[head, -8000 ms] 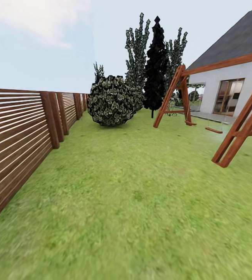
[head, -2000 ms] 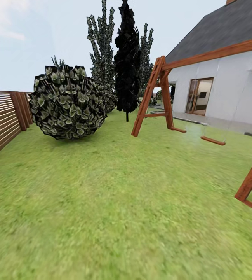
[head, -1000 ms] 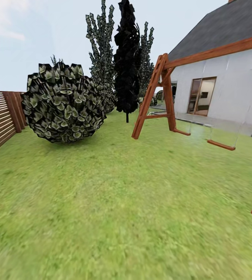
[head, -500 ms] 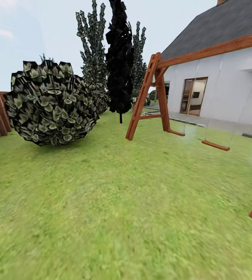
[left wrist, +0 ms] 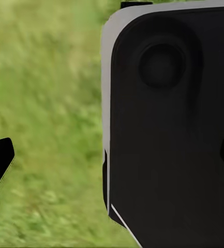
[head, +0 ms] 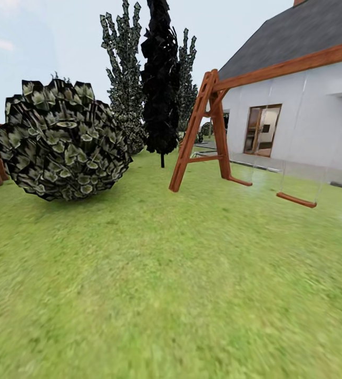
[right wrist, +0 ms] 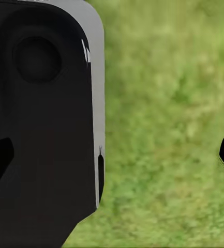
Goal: Take the three Easter eggs out of the wicker basket on the lawn in the garden, then place them on the lawn next to a single tree (choose any tree) so that all three eggs are next to the same tree and none are left in the basket.
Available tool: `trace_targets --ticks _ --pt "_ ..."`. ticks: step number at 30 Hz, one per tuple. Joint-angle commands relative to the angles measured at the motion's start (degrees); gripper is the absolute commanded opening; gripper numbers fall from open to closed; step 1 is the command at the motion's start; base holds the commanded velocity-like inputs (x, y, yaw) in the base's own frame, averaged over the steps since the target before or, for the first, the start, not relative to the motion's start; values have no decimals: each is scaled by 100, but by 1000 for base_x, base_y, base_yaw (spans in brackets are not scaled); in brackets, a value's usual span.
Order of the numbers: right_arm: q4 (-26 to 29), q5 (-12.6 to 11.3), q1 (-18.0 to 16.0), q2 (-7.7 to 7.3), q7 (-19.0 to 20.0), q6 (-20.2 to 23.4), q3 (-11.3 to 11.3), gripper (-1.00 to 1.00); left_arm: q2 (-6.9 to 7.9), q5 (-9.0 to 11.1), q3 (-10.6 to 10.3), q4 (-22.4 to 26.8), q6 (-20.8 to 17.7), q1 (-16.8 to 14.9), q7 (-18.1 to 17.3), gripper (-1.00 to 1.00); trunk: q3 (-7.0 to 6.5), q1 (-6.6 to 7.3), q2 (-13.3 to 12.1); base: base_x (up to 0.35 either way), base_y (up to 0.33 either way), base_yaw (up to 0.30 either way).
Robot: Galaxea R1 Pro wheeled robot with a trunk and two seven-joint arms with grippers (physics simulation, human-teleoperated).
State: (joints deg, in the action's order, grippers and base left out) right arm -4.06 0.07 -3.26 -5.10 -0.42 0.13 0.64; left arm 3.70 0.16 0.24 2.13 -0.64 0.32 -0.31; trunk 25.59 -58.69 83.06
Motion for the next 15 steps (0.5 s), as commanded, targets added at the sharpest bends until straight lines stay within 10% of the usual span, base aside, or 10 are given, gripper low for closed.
trace_targets --ticks 1,15 --pt "-11 1 -8 0 -5 3 7 100 0 2 2 13 -7 3 -4 100 5 -3 2 335 0 0" --pt "-12 0 -8 0 -5 2 7 100 -1 2 2 15 -7 3 0 100 5 -3 2 335 0 0"
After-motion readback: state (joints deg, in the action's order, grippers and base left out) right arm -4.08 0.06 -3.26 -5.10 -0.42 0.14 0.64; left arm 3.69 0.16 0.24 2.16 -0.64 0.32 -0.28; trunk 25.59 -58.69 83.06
